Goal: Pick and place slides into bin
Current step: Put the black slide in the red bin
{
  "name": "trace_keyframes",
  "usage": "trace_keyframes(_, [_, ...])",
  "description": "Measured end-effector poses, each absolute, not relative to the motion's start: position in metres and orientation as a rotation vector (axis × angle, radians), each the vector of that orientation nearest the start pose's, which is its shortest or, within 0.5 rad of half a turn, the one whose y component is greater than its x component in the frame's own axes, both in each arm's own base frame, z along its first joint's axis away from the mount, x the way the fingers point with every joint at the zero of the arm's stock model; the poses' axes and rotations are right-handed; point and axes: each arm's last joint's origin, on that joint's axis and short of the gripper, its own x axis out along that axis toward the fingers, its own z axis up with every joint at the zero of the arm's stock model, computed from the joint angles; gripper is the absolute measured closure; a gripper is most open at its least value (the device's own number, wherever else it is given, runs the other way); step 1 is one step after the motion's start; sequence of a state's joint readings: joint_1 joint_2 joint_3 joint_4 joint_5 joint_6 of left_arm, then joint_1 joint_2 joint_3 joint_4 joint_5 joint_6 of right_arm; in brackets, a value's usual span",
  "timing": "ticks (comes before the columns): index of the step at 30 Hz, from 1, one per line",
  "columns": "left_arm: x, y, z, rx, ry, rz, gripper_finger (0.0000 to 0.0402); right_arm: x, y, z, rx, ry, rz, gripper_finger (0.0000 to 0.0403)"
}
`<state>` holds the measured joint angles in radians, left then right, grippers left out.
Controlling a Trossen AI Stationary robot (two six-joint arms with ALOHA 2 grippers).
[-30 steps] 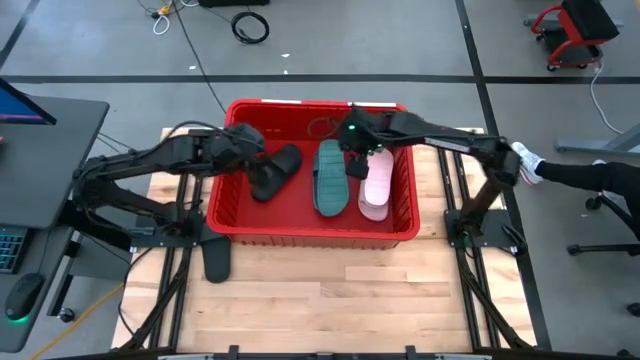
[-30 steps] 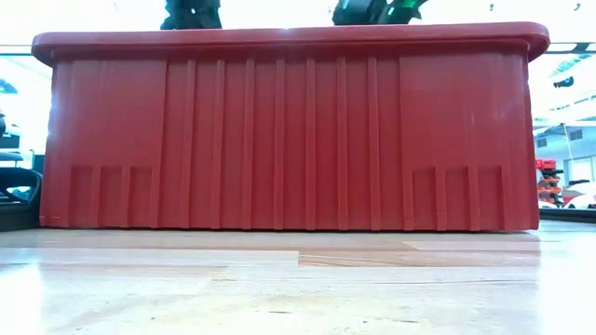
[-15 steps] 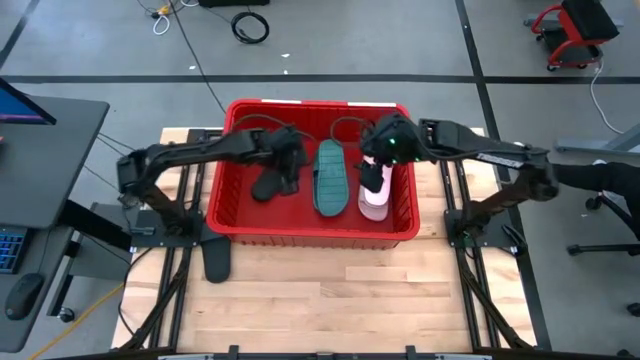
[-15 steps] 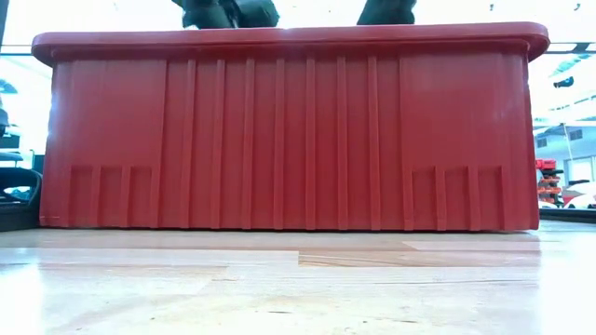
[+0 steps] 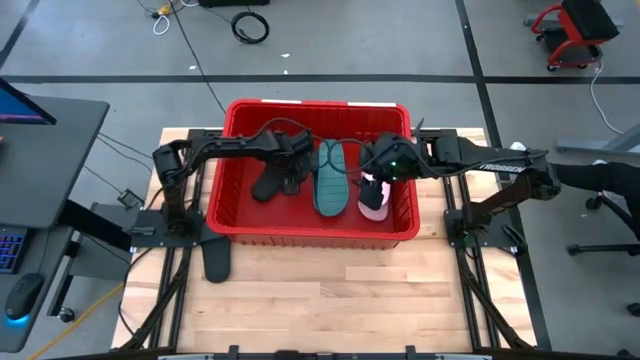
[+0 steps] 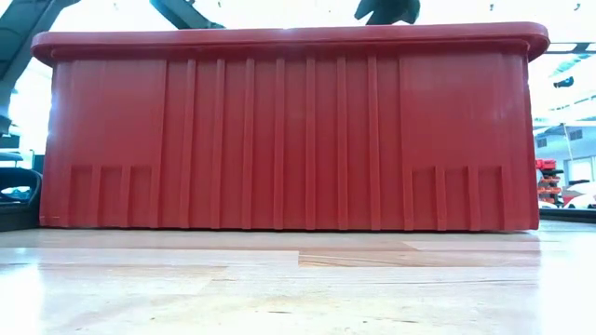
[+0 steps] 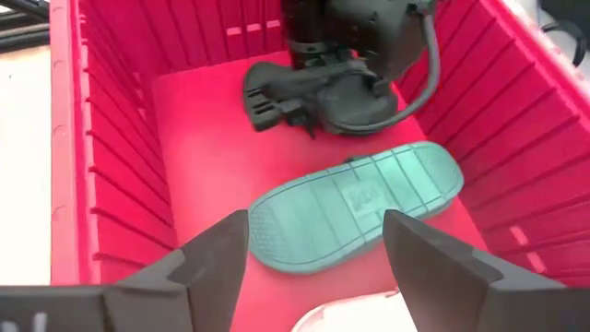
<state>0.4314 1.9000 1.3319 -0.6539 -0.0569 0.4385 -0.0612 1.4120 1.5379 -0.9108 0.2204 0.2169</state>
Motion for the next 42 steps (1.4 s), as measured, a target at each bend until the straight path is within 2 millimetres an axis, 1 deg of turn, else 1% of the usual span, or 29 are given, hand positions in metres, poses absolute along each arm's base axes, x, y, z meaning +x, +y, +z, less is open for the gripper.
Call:
trace_keyframes(3, [0.337,0.173,0.171,0.121,1.316,0.222,0.0201,0.28,-0.024,0.386,0.166,0.753,-0.361,0.0144])
trace_keyframes(8, [0.325,0.197,0.172,0.077,1.343,0.447,0.021,0.28,-0.024,0.386,0.183,0.753,-0.37,0.0144])
trace_keyframes(10, [0.321,0.203,0.179,0.056,1.328,0.519,0.0213,0.28,-0.024,0.386,0.183,0.753,-0.369,0.0144])
trace_keyframes(11, [0.32,0.205,0.186,0.043,1.303,0.544,0.0213,0.28,-0.024,0.386,0.183,0.753,-0.369,0.0144])
trace_keyframes(13, [0.317,0.202,0.202,0.025,1.255,0.561,0.0212,0.28,-0.024,0.386,0.176,0.754,-0.366,0.0144])
trace_keyframes(15, [0.316,0.194,0.218,0.005,1.202,0.556,0.021,0.28,-0.024,0.386,0.161,0.757,-0.36,0.0144])
trace_keyframes(17, [0.314,0.182,0.235,-0.025,1.146,0.544,0.0208,0.28,-0.024,0.386,0.153,0.759,-0.357,0.0144])
trace_keyframes(19, [0.312,0.165,0.255,-0.045,1.078,0.516,0.0208,0.28,-0.024,0.386,0.137,0.762,-0.351,0.0144])
trace_keyframes(24, [0.305,0.108,0.305,-0.08,0.902,0.406,0.0216,0.28,-0.025,0.386,0.099,0.767,-0.344,0.0144])
trace_keyframes(27, [0.292,0.072,0.337,-0.144,0.768,0.368,0.0218,0.28,-0.025,0.386,0.082,0.767,-0.358,0.0144])
trace_keyframes(29, [0.281,0.051,0.357,-0.217,0.669,0.344,0.0217,0.28,-0.025,0.386,0.083,0.765,-0.357,0.0144])
trace_keyframes(32, [0.264,0.02,0.381,-0.303,0.537,0.32,0.0218,0.281,-0.025,0.387,0.108,0.753,-0.358,0.0144])
trace_keyframes(34, [0.253,0.0,0.39,-0.342,0.484,0.325,0.0221,0.282,-0.027,0.388,0.091,0.741,-0.353,0.0144])
trace_keyframes(37, [0.239,-0.029,0.396,-0.401,0.474,0.285,0.0227,0.284,-0.027,0.39,0.06,0.721,-0.34,0.0144])
trace_keyframes(39, [0.233,-0.048,0.396,-0.455,0.491,0.221,0.0229,0.285,-0.027,0.391,0.052,0.705,-0.336,0.0144])
trace_keyframes(42, [0.225,-0.079,0.395,-0.55,0.567,0.037,0.023,0.285,-0.024,0.392,0.064,0.691,-0.33,0.0144])
